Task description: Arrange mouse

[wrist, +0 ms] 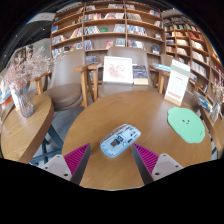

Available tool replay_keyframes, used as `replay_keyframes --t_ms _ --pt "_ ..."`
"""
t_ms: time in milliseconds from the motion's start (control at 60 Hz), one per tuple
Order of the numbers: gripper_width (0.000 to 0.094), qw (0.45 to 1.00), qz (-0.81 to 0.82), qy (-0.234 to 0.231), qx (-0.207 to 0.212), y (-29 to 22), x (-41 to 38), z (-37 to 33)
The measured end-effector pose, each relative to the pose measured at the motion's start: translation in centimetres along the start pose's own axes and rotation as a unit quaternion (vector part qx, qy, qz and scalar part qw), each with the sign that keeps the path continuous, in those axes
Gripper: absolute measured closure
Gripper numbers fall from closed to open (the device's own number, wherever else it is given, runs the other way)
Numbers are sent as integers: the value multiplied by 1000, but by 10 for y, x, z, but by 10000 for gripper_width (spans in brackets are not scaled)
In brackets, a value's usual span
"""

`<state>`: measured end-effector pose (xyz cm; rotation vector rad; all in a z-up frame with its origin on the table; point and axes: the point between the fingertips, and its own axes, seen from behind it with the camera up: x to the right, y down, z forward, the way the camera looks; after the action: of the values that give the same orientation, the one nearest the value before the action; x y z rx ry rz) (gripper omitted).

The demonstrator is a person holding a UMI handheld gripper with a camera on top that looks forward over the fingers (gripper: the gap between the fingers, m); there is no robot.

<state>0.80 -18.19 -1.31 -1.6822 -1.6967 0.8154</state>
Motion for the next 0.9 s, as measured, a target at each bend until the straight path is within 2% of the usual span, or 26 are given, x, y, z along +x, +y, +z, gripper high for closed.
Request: replay_keyframes --t_ms 317,550,633,667,700,817,900 --pt "83 1000 -2 -2 -1 -36 -4 46" --pt "94 1000 -14 -20 -8 -51 -12 64" --pt "189 1000 -13 -14 -6 -54 -8 68" --pt "287 1000 -13 -12 -4 -55 -7 70" --pt "475 1000 -11 -9 -1 -56 -4 71" --pt "506 1000 -8 -4 -16 -55 2 66" --pt "513 1000 -10 -29 0 -69 2 48"
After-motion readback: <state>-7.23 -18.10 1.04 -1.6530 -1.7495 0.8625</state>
